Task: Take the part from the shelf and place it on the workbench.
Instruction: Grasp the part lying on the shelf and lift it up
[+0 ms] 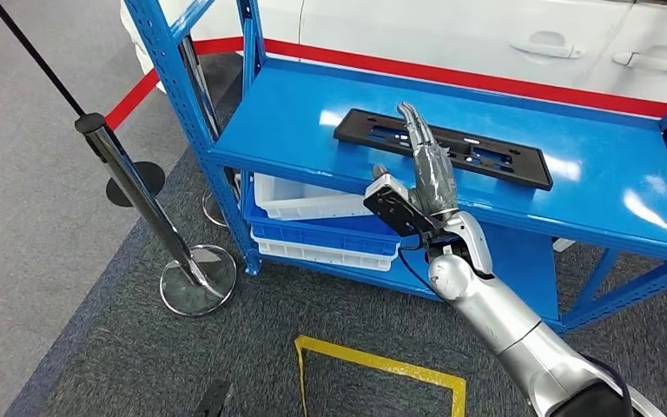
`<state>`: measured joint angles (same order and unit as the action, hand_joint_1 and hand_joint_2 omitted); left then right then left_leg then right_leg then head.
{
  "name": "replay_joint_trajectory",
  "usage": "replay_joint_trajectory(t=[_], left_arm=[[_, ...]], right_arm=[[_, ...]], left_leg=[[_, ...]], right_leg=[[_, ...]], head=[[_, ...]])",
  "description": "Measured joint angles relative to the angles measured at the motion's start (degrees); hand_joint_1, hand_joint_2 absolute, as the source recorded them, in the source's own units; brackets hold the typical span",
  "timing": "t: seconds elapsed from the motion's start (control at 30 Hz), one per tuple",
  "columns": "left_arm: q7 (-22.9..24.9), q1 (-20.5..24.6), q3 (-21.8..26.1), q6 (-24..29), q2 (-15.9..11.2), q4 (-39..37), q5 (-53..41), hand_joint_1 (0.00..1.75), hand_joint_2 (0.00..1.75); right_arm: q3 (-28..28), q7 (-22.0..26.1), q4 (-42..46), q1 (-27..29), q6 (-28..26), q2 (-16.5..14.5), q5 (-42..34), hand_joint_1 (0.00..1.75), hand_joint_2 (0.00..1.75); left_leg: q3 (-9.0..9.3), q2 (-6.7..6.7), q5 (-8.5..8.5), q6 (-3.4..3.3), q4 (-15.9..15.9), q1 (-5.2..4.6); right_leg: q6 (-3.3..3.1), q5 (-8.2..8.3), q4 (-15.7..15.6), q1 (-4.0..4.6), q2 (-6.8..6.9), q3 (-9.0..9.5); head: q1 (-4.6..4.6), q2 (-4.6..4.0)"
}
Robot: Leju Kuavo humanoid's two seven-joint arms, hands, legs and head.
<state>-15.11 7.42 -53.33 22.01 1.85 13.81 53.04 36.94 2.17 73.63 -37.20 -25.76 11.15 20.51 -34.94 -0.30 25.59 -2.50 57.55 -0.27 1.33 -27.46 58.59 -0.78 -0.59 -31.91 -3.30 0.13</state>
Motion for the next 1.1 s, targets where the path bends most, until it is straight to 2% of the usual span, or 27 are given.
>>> replay_joint_trajectory(t=[0.07, 0.17, 0.2, 0.23, 0.27, 0.3, 0.33, 0.37, 0.4, 0.47, 0.53, 0.57, 0.6, 0.67, 0.7, 0.73, 0.77, 0.83, 0.87, 0.9, 0.97, 1.03, 1.1], left_arm=[[0.01, -0.12, -0.04, 0.02, -0.06, -0.01, -0.07, 0.0, 0.0], [0.01, 0.02, -0.12, 0.03, -0.1, -0.01, -0.08, 0.0, 0.0], [0.01, 0.0, -0.15, 0.01, -0.1, -0.01, -0.08, 0.0, 0.0], [0.01, -0.09, -0.17, -0.01, -0.1, -0.01, -0.09, 0.0, 0.0], [0.01, -0.2, -0.18, -0.03, -0.1, -0.02, -0.11, 0.0, 0.0], [0.01, -0.28, -0.18, -0.03, -0.1, -0.02, -0.15, 0.0, 0.0], [0.01, -0.32, -0.2, -0.03, -0.1, -0.03, -0.18, 0.0, 0.0], [0.01, -0.25, -0.22, -0.04, -0.1, -0.03, -0.21, 0.0, 0.0], [0.03, -0.13, -0.25, -0.03, -0.1, -0.04, -0.22, 0.0, 0.0], [0.08, 0.06, -0.3, -0.04, -0.11, -0.04, -0.24, 0.0, 0.0], [0.14, -0.01, -0.31, -0.04, -0.2, -0.04, -0.26, 0.0, 0.0], [0.15, -0.01, -0.31, -0.04, -0.24, -0.04, -0.26, 0.0, 0.0], [0.15, 0.01, -0.32, -0.05, -0.28, -0.04, -0.27, 0.0, 0.0], [0.14, 0.07, -0.33, -0.08, -0.28, -0.04, -0.28, 0.0, 0.0], [0.14, 0.02, -0.33, -0.09, -0.28, -0.04, -0.28, 0.0, 0.0], [0.14, -0.08, -0.33, -0.09, -0.28, -0.04, -0.28, 0.0, 0.0], [0.14, -0.18, -0.33, -0.1, -0.29, -0.05, -0.28, 0.0, 0.0], [0.14, -0.26, -0.33, -0.1, -0.33, -0.06, -0.28, 0.0, 0.0], [0.13, -0.2, -0.33, -0.11, -0.36, -0.07, -0.28, 0.0, 0.0], [0.11, -0.12, -0.34, -0.13, -0.37, -0.07, -0.28, 0.0, 0.0], [0.1, -0.19, -0.36, -0.16, -0.37, -0.07, -0.28, 0.0, 0.0], [0.15, -0.41, -0.38, -0.13, -0.4, -0.11, -0.32, 0.0, 0.0], [0.19, -0.35, -0.39, -0.08, -0.43, -0.16, -0.44, 0.0, 0.0]], right_arm=[[-0.07, 0.07, 0.14, -0.06, -0.03, 0.15, -0.01, 0.0, 0.0], [-0.11, 0.11, 0.15, 0.08, -0.01, 0.25, -0.08, 0.0, 0.0], [-0.11, 0.12, 0.15, 0.22, -0.01, 0.26, -0.11, 0.0, 0.0], [-0.11, 0.12, 0.14, 0.33, 0.0, 0.27, -0.13, 0.0, 0.0], [-0.11, 0.12, 0.14, 0.4, 0.01, 0.29, -0.14, 0.0, 0.0], [-0.11, 0.12, 0.15, 0.42, 0.02, 0.31, -0.14, 0.0, 0.0], [-0.11, 0.12, 0.14, 0.42, 0.06, 0.32, -0.14, 0.0, 0.0], [-0.11, 0.14, 0.15, 0.33, 0.15, 0.33, -0.15, 0.0, 0.0], [-0.13, 0.16, 0.16, 0.27, 0.25, 0.33, -0.19, 0.0, 0.0], [-0.2, 0.26, 0.25, 0.21, 0.47, 0.33, -0.29, 0.0, 0.0], [-0.34, 0.36, 0.38, 0.29, 0.71, 0.36, -0.45, 0.0, 0.0], [-0.4, 0.4, 0.44, 0.28, 0.86, 0.37, -0.52, 0.0, 0.0], [-0.45, 0.45, 0.48, 0.28, 1.02, 0.38, -0.62, 0.0, 0.0], [-0.46, 0.51, 0.5, 0.4, 1.18, 0.38, -0.74, 0.0, 0.0], [-0.46, 0.52, 0.49, 0.53, 1.2, 0.38, -0.78, 0.0, 0.0], [-0.46, 0.52, 0.49, 0.65, 1.19, 0.38, -0.79, 0.0, 0.0], [-0.46, 0.53, 0.49, 0.74, 1.19, 0.38, -0.8, 0.0, 0.0], [-0.46, 0.54, 0.49, 0.82, 1.19, 0.39, -0.81, 0.0, 0.0], [-0.46, 0.55, 0.49, 0.8, 1.19, 0.39, -0.82, 0.0, 0.0], [-0.47, 0.56, 0.5, 0.76, 1.19, 0.39, -0.83, 0.0, 0.0], [-0.48, 0.59, 0.5, 0.8, 1.19, 0.39, -0.84, 0.0, 0.0], [-0.51, 0.63, 0.52, 0.85, 1.21, 0.4, -0.9, 0.0, 0.0], [-0.55, 0.72, 0.53, 0.73, 1.4, 0.44, -1.03, 0.0, 0.0]], left_leg=[[1.3, -0.02, 0.17, -0.35, -0.78, 0.27], [2.51, -0.06, 0.91, -0.89, -1.05, 0.14], [2.95, -0.1, 1.3, -0.97, -1.03, 0.07], [3.53, -0.15, 1.75, -1.0, -1.0, 0.0], [4.22, -0.2, 2.26, -0.98, -0.97, -0.05], [4.98, -0.22, 2.83, -0.92, -0.94, -0.1], [5.66, -0.22, 3.35, -0.82, -0.95, -0.15], [5.98, -0.22, 3.8, -0.63, -0.89, -0.2], [6.15, -0.2, 4.2, -0.35, -0.82, -0.22], [6.29, -0.19, 4.73, 0.24, -0.38, -0.29], [6.3, -0.12, 5.5, 0.82, 0.89, -0.29], [5.44, -0.08, 6.22, 1.17, 2.73, -0.21], [3.71, -0.03, 7.26, 1.54, 5.73, -0.01], [-1.33, -0.01, 9.62, 2.12, 13.02, 0.37], [-3.48, 0.0, 9.99, 2.28, 15.23, 0.52], [-4.71, 0.0, 9.19, 2.33, 15.5, 0.63], [-4.79, 0.01, 6.98, 2.33, 13.53, 0.7], [-3.06, 0.04, 1.19, 2.19, 6.34, 0.74], [-2.25, 0.07, -0.17, 2.04, 3.22, 0.58], [-1.75, 0.09, -0.85, 1.7, 1.57, 0.41], [-1.45, 0.05, -0.43, 0.95, 0.94, 0.15], [-0.93, 0.02, -0.9, 0.32, 0.64, 0.32], [-0.44, 0.04, -0.86, -0.18, 0.2, 0.41]], right_leg=[[0.43, -1.49, 2.85, 0.03, 0.09, -1.15], [0.74, -4.75, 12.77, 0.09, 0.14, -7.04], [0.77, -4.57, 14.43, 0.11, 0.14, -8.55], [0.68, -3.27, 14.14, 0.13, 0.14, -9.2], [0.5, -0.95, 11.92, 0.17, 0.14, -8.94], [0.16, 1.87, 8.28, 0.24, 0.15, -8.02], [-0.23, 3.84, 5.1, 0.41, 0.17, -7.06], [-0.58, 4.68, 2.22, 0.63, 0.22, -6.26], [-0.96, 5.02, 0.73, 0.83, 0.26, -5.82], [-1.61, 4.25, -0.2, 0.9, 0.3, -5.35], [-2.16, 4.07, -0.43, 0.54, 0.25, -4.4], [-2.35, 3.95, -0.57, 0.38, 0.2, -3.85], [-2.47, 3.69, -0.68, 0.29, 0.2, -3.38], [-2.58, 2.97, -0.68, 0.23, 0.19, -2.68], [-2.53, 2.53, -0.63, 0.22, 0.19, -2.28], [-2.45, 2.05, -0.55, 0.19, 0.17, -1.79], [-2.33, 1.53, -0.47, 0.14, 0.14, -1.17], [-1.91, 0.46, -0.45, 0.05, 0.11, 0.14], [-1.64, 0.09, -0.5, 0.02, 0.08, 0.55], [-1.31, -0.14, -0.59, 0.02, 0.06, 0.74], [-0.69, -0.38, -0.74, 0.07, 0.02, 0.88], [-0.2, -1.16, -0.22, 0.05, 0.12, 0.75], [0.12, -3.27, 3.76, 0.01, 0.26, -1.23]], head=[[0.19, 0.0], [0.34, 0.0], [0.36, 0.0], [0.37, 0.0], [0.37, 0.0], [0.38, 0.0], [0.32, 0.0], [0.27, 0.0], [0.2, 0.0], [0.13, 0.0], [0.12, 0.0], [-0.01, 0.0], [-0.12, 0.0], [-0.33, 0.0], [-0.33, 0.0], [-0.33, 0.0], [-0.33, 0.0], [-0.3, 0.0], [-0.32, 0.0], [-0.29, 0.0], [-0.09, 0.0], [0.14, 0.0], [0.22, 0.0]])
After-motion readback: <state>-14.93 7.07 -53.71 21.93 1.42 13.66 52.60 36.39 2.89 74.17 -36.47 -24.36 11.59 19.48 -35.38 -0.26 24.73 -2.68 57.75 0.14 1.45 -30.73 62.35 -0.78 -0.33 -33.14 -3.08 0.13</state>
